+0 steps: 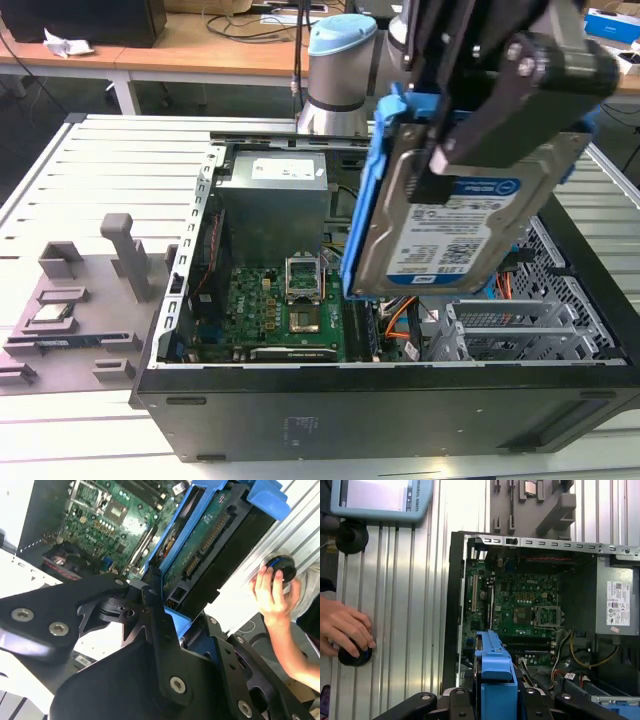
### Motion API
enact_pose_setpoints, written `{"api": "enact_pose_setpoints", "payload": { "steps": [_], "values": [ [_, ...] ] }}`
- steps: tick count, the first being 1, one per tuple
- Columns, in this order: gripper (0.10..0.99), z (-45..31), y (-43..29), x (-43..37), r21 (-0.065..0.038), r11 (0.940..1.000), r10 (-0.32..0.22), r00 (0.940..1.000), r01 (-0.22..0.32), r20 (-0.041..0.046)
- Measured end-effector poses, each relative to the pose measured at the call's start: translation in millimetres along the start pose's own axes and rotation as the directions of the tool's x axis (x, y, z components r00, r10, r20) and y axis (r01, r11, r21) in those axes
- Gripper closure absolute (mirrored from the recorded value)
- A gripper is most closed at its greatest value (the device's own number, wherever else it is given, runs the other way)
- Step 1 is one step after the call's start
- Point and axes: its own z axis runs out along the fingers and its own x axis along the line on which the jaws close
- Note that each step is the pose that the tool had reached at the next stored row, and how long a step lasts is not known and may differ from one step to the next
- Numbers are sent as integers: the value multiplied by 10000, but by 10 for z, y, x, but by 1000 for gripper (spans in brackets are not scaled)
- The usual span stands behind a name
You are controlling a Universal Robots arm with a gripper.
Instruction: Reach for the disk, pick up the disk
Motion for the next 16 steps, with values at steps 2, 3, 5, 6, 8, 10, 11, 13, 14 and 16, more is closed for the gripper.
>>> {"api": "enact_pose_setpoints", "payload": {
  "steps": [2, 3, 5, 6, 8, 10, 11, 13, 14, 16],
  "values": [
    [718, -10, -148, 2, 0, 10000, -1, 10000, 1, -8],
    [718, -13, -214, 4, -1, 10000, 1, 10000, -1, -9],
    [718, -17, -314, 7, 0, 10000, 0, 10000, 0, -10],
    [718, -19, -365, 9, 0, 10000, 1, 10000, -1, -12],
    [718, -20, -439, 11, 0, 10000, 1, 10000, -1, -14],
    [718, -6, -520, 13, -1, 10000, 1, 10000, -1, -18],
    [718, 6, -537, 14, 0, 10000, 1, 10000, -1, -18],
    [718, 51, -565, 16, 0, 10000, 1, 10000, -1, -17],
    [718, 81, -581, 18, 0, 10000, 1, 10000, -1, -15],
    [718, 132, -644, 13, -2, 10000, 13, 10000, -13, -17]
  ]
}}
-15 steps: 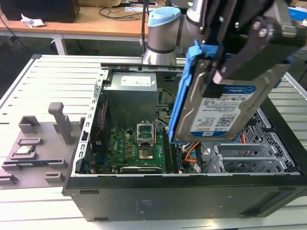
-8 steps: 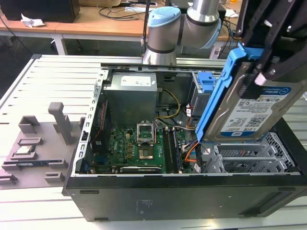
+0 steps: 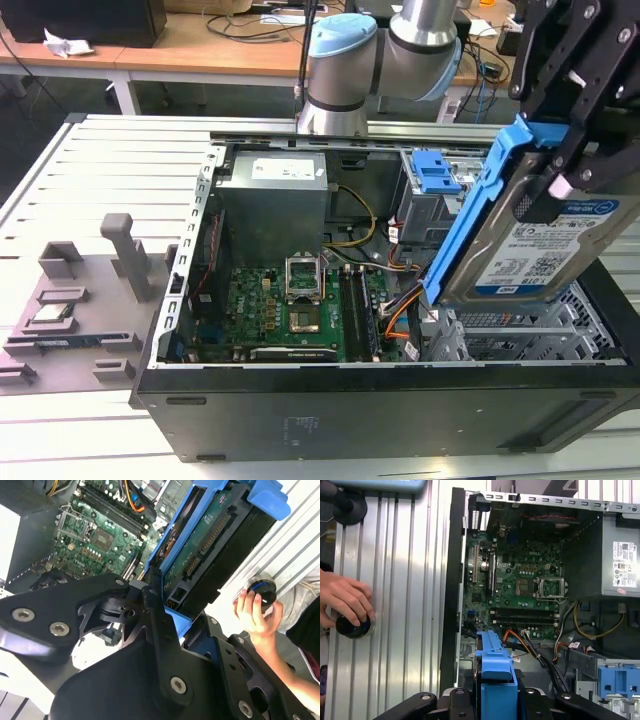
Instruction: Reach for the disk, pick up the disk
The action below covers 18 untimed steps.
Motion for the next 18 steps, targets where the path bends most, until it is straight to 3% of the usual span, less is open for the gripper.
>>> {"api": "enact_pose_setpoints", "payload": {
  "steps": [11, 15, 18],
  "values": [
    [718, 237, -413, -76, -4, 9999, 127, 9999, -127, 12],
    [718, 305, -503, -92, -3, 9999, 161, 9999, -161, 11],
    [718, 311, -507, -92, -3, 9999, 162, 9999, -162, 13]
  ]
}}
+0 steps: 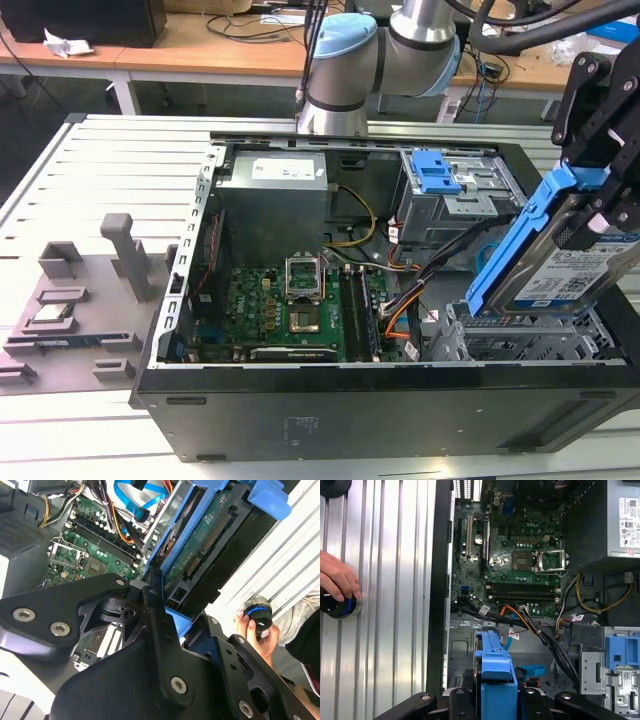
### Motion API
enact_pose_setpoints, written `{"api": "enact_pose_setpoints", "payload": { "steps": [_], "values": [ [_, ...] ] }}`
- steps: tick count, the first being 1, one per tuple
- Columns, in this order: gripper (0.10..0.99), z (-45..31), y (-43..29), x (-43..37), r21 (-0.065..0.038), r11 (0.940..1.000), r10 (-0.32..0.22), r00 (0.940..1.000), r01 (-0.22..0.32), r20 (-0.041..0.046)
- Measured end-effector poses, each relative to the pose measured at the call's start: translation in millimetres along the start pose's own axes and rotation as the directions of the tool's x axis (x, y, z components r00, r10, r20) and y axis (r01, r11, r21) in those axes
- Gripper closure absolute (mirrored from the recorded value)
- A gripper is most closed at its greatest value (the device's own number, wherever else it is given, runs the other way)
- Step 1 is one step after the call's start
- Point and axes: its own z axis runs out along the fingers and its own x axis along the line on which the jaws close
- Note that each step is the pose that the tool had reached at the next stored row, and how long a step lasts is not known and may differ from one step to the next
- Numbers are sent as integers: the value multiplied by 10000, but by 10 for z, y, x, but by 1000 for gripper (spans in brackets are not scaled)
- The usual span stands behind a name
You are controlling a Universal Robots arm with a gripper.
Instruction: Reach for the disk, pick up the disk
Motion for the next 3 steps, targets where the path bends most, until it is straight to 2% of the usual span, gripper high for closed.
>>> {"api": "enact_pose_setpoints", "payload": {
  "steps": [3],
  "values": [
    [718, 1, 0, 0, 0, 10000, 0, 10000, 0, 0]
  ]
}}
